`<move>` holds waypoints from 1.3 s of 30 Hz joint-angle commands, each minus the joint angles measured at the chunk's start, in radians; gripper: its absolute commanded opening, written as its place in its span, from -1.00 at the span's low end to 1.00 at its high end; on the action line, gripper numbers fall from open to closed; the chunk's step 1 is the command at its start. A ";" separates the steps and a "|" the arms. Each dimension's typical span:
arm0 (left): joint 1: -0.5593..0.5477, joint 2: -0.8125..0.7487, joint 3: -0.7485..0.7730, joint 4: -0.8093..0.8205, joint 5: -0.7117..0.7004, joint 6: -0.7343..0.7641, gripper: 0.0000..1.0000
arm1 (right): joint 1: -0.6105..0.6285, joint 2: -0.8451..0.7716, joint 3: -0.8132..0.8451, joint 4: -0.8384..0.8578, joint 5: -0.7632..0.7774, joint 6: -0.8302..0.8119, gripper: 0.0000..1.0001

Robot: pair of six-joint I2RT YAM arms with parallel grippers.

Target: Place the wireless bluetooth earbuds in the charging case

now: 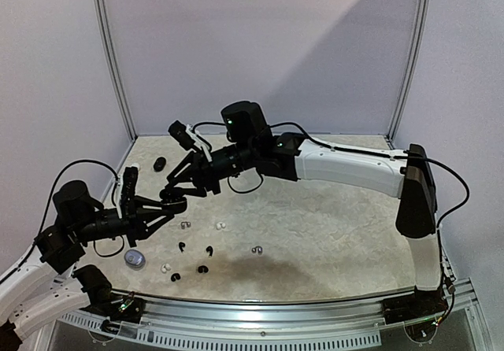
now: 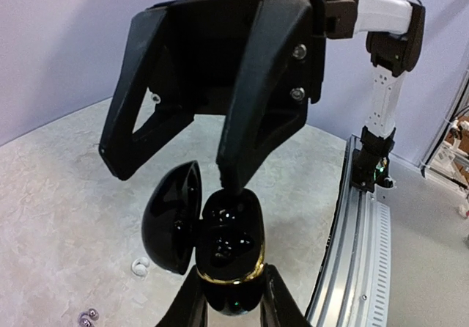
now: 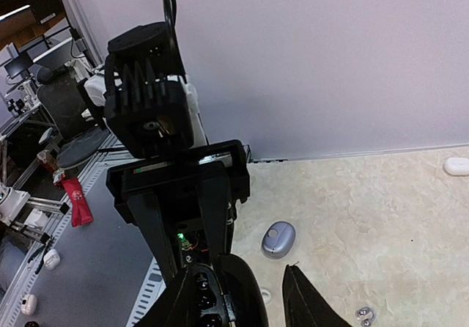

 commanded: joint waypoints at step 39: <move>0.173 -0.245 -0.048 -0.014 -0.332 -0.005 -1.00 | 0.158 0.403 0.335 -0.795 0.913 0.486 -0.01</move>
